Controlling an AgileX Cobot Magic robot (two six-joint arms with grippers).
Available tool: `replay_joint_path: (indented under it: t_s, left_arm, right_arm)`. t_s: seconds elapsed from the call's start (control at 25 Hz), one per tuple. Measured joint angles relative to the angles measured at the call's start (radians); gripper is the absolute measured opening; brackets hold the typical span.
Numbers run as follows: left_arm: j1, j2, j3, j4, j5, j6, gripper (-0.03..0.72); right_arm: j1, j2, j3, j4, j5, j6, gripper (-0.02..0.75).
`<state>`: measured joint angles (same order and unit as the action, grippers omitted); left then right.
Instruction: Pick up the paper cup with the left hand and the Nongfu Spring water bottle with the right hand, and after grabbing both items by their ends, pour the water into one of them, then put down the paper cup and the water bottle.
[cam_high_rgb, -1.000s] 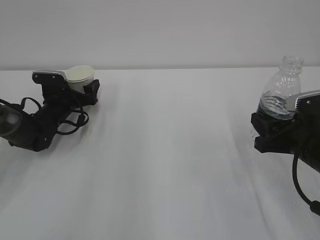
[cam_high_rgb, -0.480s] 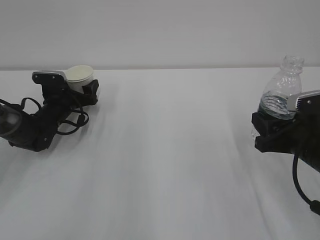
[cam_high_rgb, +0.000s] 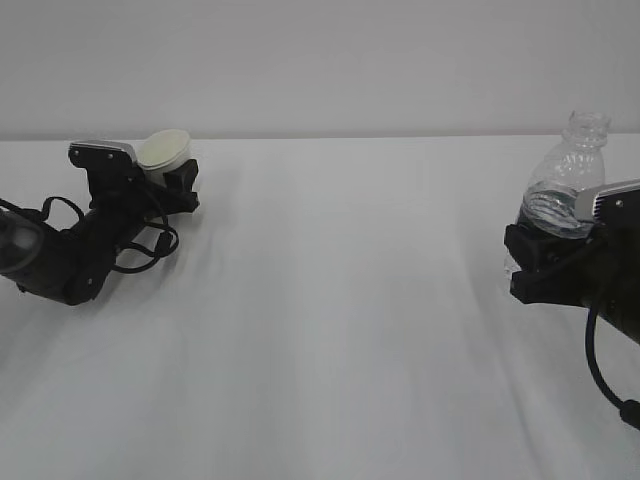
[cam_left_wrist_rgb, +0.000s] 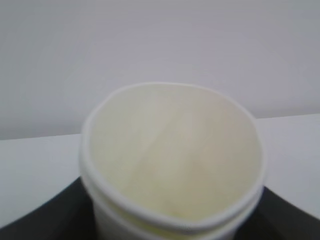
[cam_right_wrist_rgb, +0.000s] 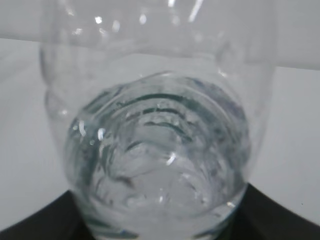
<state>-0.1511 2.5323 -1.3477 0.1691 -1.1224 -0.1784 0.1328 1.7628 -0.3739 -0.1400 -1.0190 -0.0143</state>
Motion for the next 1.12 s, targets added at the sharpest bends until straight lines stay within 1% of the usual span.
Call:
replay_joint_path:
  t_s: [0.24,0.64,0.72,0.8,0.92,1.04,1.12]
  left_arm:
    - [0.000,-0.009,0.056,0.010,-0.039,0.000,0.468]
    - [0.013,-0.149,0.277,0.021,-0.035,0.000,0.466]
    - [0.015,-0.174,0.322,0.066,-0.033,0.000,0.466]
    - [0.015,-0.200,0.363,0.138,-0.033,0.000,0.466]
    - [0.010,-0.226,0.395,0.275,-0.031,-0.009,0.466]
    - [-0.012,-0.235,0.401,0.400,-0.031,-0.050,0.466]
    - [-0.039,-0.235,0.401,0.455,-0.031,-0.073,0.466]
  right_arm:
    - [0.000,0.000,0.000,0.002,0.000,0.000,0.404]
    - [0.000,0.000,0.000,0.008,0.000,0.000,0.404]
    - [0.000,0.000,0.000,0.008,0.000,0.000,0.404]
    - [0.000,0.000,0.000,0.008,0.000,0.000,0.404]
    - [0.000,0.000,0.000,0.010,0.000,0.000,0.404]
    - [0.000,0.000,0.000,0.010,0.000,0.000,0.404]
    - [0.000,0.000,0.000,0.010,0.000,0.000,0.404]
